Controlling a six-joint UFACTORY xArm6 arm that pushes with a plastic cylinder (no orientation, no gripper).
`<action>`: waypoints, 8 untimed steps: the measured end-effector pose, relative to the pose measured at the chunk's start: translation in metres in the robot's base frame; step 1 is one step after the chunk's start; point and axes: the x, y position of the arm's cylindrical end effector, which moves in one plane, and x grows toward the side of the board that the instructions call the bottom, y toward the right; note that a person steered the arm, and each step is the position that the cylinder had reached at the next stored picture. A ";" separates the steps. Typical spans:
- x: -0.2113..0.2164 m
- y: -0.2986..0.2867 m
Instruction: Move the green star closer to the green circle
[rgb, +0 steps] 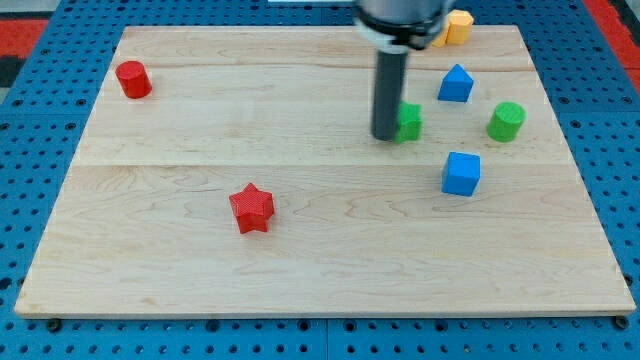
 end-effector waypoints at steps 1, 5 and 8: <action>0.000 0.016; -0.033 0.015; -0.030 0.055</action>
